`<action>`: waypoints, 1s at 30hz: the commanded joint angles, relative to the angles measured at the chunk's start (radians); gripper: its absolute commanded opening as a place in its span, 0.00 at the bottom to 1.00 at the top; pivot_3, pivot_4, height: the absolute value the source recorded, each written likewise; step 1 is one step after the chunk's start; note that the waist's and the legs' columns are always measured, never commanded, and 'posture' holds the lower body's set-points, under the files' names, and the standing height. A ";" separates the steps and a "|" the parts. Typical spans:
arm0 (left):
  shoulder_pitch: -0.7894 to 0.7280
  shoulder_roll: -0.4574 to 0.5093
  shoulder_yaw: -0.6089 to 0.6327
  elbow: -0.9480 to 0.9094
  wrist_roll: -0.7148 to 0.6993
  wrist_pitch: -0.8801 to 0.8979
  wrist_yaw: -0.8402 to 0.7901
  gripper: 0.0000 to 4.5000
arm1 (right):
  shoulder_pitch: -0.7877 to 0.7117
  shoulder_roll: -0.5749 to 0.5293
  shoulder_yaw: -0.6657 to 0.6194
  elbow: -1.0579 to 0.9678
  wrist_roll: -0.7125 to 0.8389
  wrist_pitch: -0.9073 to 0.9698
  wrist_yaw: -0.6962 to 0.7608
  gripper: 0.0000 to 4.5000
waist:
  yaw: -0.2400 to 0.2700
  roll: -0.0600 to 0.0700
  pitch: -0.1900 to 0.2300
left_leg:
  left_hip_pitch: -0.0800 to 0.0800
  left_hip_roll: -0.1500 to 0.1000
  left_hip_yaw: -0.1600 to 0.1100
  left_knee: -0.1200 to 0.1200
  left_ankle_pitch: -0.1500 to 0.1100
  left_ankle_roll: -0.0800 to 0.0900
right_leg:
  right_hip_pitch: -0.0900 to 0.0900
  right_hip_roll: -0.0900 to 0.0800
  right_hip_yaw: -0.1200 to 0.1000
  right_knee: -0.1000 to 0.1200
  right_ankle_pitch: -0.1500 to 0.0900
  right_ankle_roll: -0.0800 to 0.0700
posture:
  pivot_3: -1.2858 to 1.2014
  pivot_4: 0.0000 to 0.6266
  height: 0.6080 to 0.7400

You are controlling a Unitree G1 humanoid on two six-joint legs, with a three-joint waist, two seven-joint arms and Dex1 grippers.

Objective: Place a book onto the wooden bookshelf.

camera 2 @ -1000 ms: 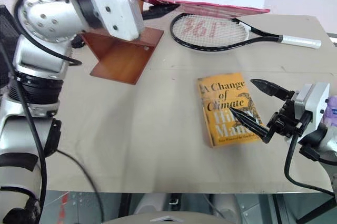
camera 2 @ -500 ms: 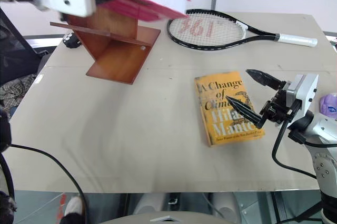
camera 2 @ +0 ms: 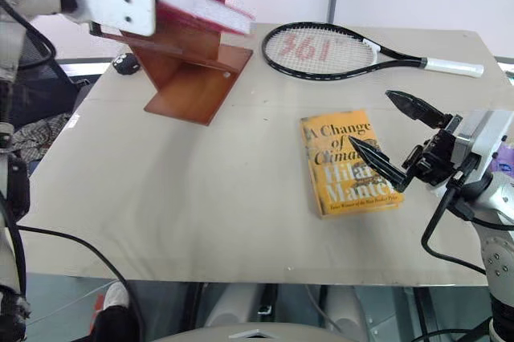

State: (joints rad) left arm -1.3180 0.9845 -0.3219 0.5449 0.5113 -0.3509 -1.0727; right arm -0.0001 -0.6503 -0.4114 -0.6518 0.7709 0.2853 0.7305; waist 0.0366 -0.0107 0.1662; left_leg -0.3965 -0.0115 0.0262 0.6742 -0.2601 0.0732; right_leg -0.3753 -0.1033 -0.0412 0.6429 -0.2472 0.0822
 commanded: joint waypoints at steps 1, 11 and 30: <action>0.066 -0.008 0.005 -0.072 -0.031 0.131 -0.120 0.09 | 0.024 -0.021 -0.059 -0.068 0.049 0.016 -0.033 1.00 | 0.000 0.003 -0.002 | 0.000 0.000 0.000 0.000 0.000 0.000 | 0.000 0.000 0.001 0.000 0.001 -0.002 | 0.52 0.24 1.00; 0.185 0.009 0.044 -0.232 -0.041 0.261 -0.205 0.09 | 0.025 -0.048 -0.048 -0.064 0.073 0.040 -0.035 1.00 | -0.001 0.004 -0.003 | -0.002 -0.001 0.001 0.000 0.000 0.001 | -0.001 0.001 0.002 0.001 0.005 0.000 | 0.52 0.24 1.00; 0.040 0.075 0.239 -0.323 -0.329 0.594 -0.384 1.00 | -0.001 -0.090 -0.050 0.015 0.083 0.048 0.025 1.00 | -0.027 -0.007 0.004 | -0.023 -0.001 0.000 0.002 0.003 -0.004 | -0.021 0.002 0.003 0.000 0.004 0.002 | 0.52 0.24 1.00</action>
State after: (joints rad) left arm -1.2464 1.0386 -0.1410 0.2861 0.2807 0.1525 -1.3770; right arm 0.0125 -0.7298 -0.4412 -0.6253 0.8487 0.3458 0.7421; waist 0.0101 -0.0173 0.1705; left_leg -0.4197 -0.0129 0.0265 0.6767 -0.2573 0.0692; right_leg -0.3966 -0.1017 -0.0386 0.6425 -0.2434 0.0845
